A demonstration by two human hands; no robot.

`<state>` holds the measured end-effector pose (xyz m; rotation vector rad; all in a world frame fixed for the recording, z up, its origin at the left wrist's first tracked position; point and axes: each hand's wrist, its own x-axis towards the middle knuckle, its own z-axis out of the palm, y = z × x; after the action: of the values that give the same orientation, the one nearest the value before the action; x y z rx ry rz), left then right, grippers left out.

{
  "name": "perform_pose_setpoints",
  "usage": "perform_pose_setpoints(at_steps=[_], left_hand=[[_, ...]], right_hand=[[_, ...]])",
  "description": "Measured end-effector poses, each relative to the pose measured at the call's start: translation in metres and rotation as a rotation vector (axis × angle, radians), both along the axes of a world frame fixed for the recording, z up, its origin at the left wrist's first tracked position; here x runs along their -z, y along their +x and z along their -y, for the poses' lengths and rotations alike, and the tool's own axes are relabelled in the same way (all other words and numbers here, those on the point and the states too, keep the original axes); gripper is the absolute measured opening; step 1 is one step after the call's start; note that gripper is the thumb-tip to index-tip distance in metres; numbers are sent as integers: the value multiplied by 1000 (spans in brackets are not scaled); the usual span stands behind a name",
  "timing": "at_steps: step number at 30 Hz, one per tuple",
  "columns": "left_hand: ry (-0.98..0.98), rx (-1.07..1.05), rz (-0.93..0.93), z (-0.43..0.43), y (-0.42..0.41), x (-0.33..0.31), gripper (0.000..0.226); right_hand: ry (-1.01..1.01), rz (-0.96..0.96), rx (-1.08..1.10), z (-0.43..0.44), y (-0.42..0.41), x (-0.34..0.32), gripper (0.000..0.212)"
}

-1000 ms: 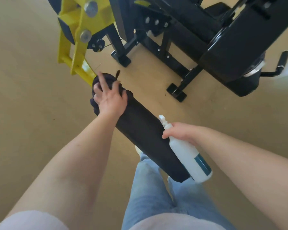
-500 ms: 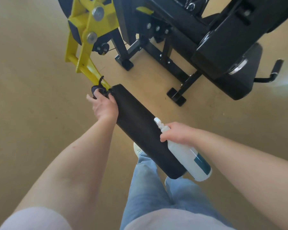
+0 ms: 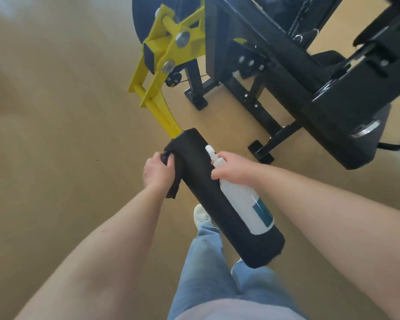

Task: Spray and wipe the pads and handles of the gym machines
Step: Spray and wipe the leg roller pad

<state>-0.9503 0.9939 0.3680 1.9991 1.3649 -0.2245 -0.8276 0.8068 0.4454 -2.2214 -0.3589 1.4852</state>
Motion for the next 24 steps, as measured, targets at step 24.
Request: perform_pose_setpoints(at_steps=[24], left_hand=[[72,93,53,40,-11,-27,32]], right_hand=[[-121,-87,53,85,-27,15,19]])
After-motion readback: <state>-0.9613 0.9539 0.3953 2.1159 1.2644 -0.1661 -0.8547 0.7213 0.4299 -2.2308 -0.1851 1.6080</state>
